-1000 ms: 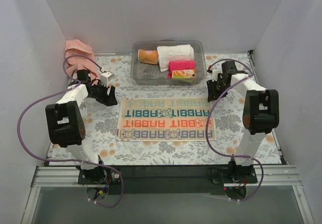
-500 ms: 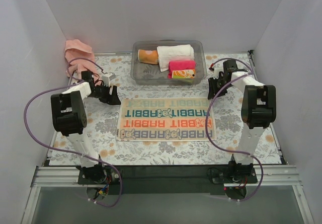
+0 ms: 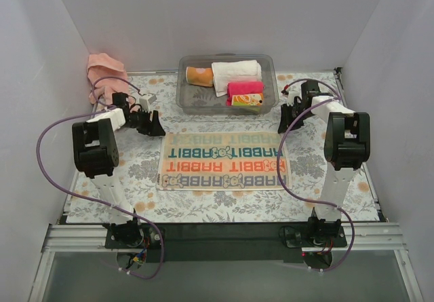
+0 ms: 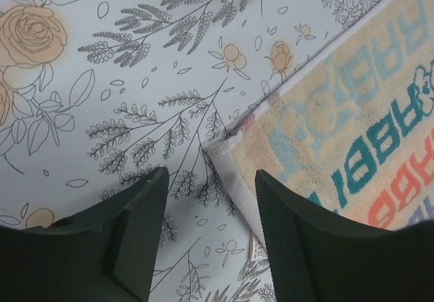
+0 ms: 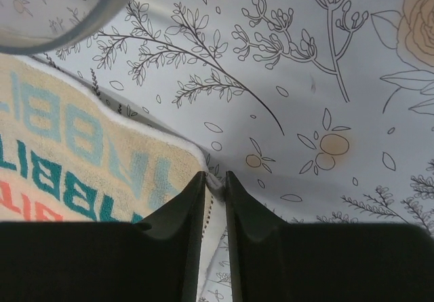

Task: Roll the towels
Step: Flatten the towel, then fold the towel

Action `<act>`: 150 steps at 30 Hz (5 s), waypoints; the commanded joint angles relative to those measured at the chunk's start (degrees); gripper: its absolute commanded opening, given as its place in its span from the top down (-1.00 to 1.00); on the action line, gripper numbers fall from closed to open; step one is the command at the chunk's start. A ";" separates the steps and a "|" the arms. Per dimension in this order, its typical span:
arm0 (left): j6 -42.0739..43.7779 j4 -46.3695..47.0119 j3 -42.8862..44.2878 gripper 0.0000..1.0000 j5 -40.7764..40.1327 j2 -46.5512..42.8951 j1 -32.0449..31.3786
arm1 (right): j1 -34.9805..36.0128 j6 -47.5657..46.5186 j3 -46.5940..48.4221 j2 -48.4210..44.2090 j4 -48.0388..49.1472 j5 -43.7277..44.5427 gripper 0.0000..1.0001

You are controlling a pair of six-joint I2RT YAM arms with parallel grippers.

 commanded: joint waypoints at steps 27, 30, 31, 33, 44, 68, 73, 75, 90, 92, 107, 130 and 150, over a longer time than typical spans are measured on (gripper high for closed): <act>-3.51 4.20 2.37 1.00 1.87 -0.79 -2.87 | -4.55 1.58 4.80 -1.32 -1.50 -7.28 0.97; -3.07 4.20 3.69 1.00 3.45 -2.10 -2.78 | -5.25 1.41 6.81 -1.68 -1.94 -8.24 0.97; -2.81 4.20 3.78 1.00 3.80 -2.46 -2.87 | -5.60 1.41 7.34 -1.68 -2.03 -8.77 0.97; -2.54 4.11 3.96 1.00 4.24 -3.33 -2.78 | -5.87 1.15 8.84 -1.77 -2.90 -9.39 0.97; 16.06 -9.85 -1.31 1.00 7.75 -14.58 -2.78 | -6.40 -11.58 1.47 -11.33 -10.90 -10.71 0.97; 52.66 -20.59 -25.05 1.00 -4.54 -26.02 -3.66 | -5.43 -31.38 -20.69 -17.06 -15.74 -2.62 0.97; 52.30 -21.20 -24.17 1.00 -3.75 -26.89 -4.27 | -5.25 -31.11 -20.07 -17.50 -16.00 -1.57 0.97; 52.65 -22.52 -23.56 1.00 -3.75 -28.03 -4.19 | -5.25 -31.11 -19.37 -18.55 -16.44 -1.22 0.97; 58.98 -32.01 -23.11 1.00 -6.83 -33.93 -4.27 | -5.34 -33.92 -20.07 -20.93 -20.22 -1.13 0.97; 59.60 -32.02 -24.25 1.00 -6.92 -33.23 -4.45 | -5.25 -33.84 -20.42 -19.97 -20.13 -1.74 0.97; 57.67 -27.71 -27.77 1.00 -8.41 -31.38 -5.68 | -3.94 -34.72 -23.59 -18.20 -19.43 -1.04 0.97; 62.68 -36.07 -27.24 1.00 -9.11 -35.16 -7.09 | -3.23 -36.03 -22.27 -19.96 -22.07 -0.95 0.97; 59.87 -39.93 -19.87 0.41 -2.09 -38.76 -10.25 | -2.79 -33.13 -11.46 -22.69 -25.67 -4.73 0.14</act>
